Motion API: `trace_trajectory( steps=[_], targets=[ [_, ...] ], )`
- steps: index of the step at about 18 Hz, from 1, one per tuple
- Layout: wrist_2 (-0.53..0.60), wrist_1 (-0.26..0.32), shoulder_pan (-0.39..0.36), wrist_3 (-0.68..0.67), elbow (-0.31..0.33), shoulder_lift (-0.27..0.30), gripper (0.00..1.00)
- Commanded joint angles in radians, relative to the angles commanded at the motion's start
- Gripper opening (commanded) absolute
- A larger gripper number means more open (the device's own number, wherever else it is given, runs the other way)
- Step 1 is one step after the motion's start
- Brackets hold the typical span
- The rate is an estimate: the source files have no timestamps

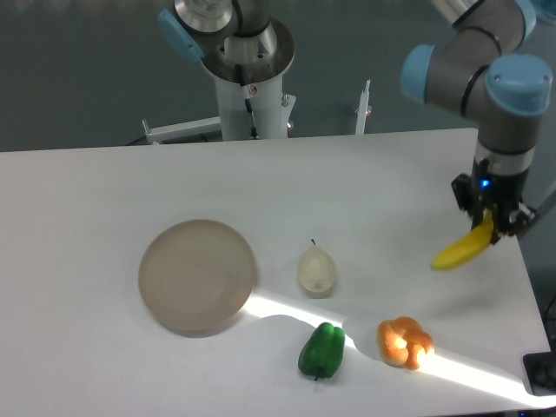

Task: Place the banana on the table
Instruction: 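Lift the held banana up and away from the orange pepper, then carry the banana toward the pear and lower it onto the table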

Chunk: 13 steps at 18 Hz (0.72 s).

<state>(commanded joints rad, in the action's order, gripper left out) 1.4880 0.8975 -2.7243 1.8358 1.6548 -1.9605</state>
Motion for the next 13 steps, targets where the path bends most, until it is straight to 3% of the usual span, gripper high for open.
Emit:
trace_trajectory(
  steps=[6, 8, 13],
  targets=[
    [0.006, -0.012, 0.009, -0.026, 0.114, 0.028, 0.25],
    [0.000, -0.015, 0.011, -0.091, 0.166, 0.032, 0.25],
    [0.000, -0.041, 0.046, -0.274, 0.187, 0.023, 0.25]
  ],
)
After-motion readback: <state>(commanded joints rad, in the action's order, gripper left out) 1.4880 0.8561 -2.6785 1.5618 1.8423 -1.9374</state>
